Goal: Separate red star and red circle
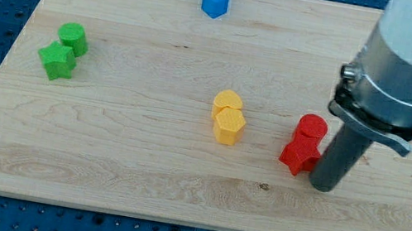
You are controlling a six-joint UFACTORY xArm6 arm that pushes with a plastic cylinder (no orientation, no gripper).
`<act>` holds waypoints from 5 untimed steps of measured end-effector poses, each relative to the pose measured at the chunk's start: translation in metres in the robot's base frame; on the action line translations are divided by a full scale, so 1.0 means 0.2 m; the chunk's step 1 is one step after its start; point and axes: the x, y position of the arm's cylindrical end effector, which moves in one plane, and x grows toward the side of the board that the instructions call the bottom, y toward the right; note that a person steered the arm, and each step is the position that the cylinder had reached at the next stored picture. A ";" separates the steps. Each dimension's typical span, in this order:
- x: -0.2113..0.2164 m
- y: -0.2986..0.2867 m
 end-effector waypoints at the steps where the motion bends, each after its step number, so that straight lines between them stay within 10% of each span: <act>1: -0.01 0.27; 5: -0.21 -0.02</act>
